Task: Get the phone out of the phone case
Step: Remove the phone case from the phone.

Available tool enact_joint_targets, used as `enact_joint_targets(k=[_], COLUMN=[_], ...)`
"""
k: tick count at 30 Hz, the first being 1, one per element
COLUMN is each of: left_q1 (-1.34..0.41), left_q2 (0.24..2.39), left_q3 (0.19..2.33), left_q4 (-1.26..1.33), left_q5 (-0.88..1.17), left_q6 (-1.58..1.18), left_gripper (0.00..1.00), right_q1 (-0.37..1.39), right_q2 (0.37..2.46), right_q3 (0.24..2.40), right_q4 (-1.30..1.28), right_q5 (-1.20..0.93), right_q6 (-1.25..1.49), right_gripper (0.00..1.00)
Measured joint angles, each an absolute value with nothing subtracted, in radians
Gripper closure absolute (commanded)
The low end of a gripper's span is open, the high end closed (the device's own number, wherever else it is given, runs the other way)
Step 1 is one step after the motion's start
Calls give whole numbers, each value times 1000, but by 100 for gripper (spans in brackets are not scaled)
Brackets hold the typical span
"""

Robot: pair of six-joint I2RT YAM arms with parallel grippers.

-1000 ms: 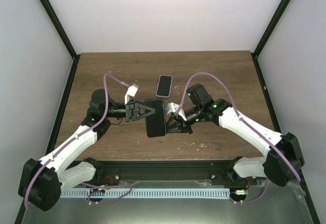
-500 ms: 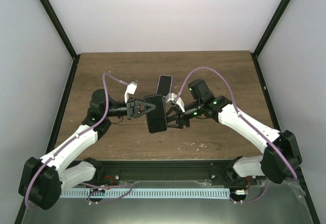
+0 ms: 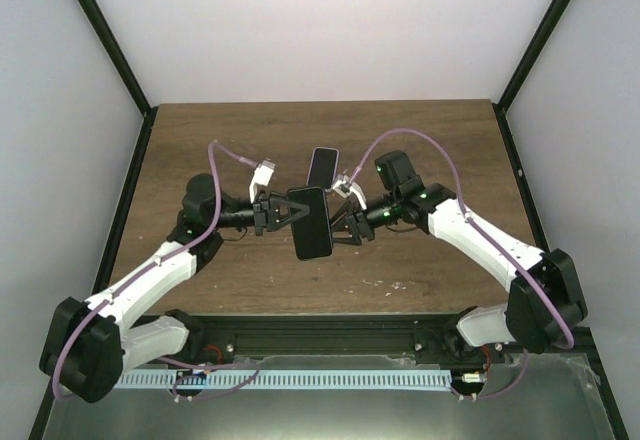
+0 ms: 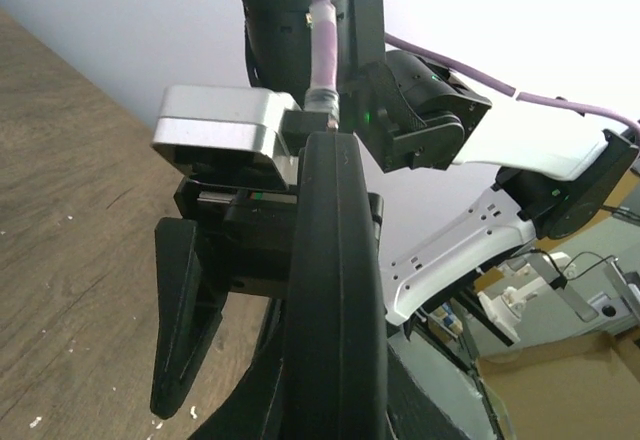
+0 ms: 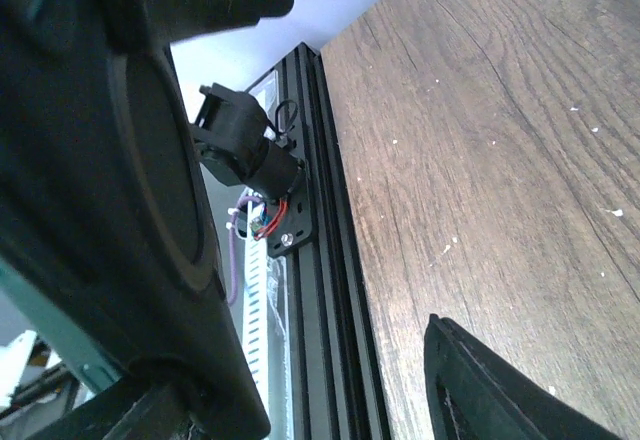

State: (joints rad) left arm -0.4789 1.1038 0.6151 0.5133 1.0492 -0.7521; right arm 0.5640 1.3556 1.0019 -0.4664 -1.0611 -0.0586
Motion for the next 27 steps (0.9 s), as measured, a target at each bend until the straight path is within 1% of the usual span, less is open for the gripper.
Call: enact_joint_targets(k=[2, 7, 9, 10, 11, 13, 14, 17, 18, 21, 24, 27], left_q1=[-485, -494, -495, -496, -498, -512, -524, -566, -574, -583, -585, -614], left_q2=[1112, 1154, 1171, 1176, 1177, 1182, 1185, 1201, 1201, 1193, 1170, 1158], left_q3=[618, 642, 662, 675, 689, 731, 755, 797, 804, 830, 836, 836], left_q4=[510, 510, 487, 466, 441, 356, 307, 155, 111, -40, -126, -172], left_q5=[1048, 1031, 1005, 991, 973, 925, 889, 780, 732, 507, 309, 178], left_q6=[-734, -709, -701, -696, -689, -659, -638, -574, -547, -491, -458, -445], left_gripper=[100, 99, 96, 93, 87, 68, 61, 44, 41, 37, 38, 40], right_q1=[560, 549, 536, 529, 517, 491, 478, 441, 424, 382, 354, 353], right_q2=[1361, 1365, 1365, 1365, 1365, 1364, 1361, 1340, 1326, 1257, 1214, 1225], right_q3=[1002, 1002, 999, 997, 990, 964, 947, 898, 878, 784, 716, 703], right_q4=[-454, -423, -410, -400, -384, -332, -303, -214, -192, -140, -130, -147], right_q5=[-1077, -1126, -1150, -1155, -1166, -1192, -1204, -1179, -1148, -1003, -880, -778], right_q6=[-35, 21, 49, 54, 67, 83, 88, 118, 134, 203, 273, 341], right_gripper=[52, 89, 98, 99, 99, 99, 99, 99, 99, 99, 99, 99])
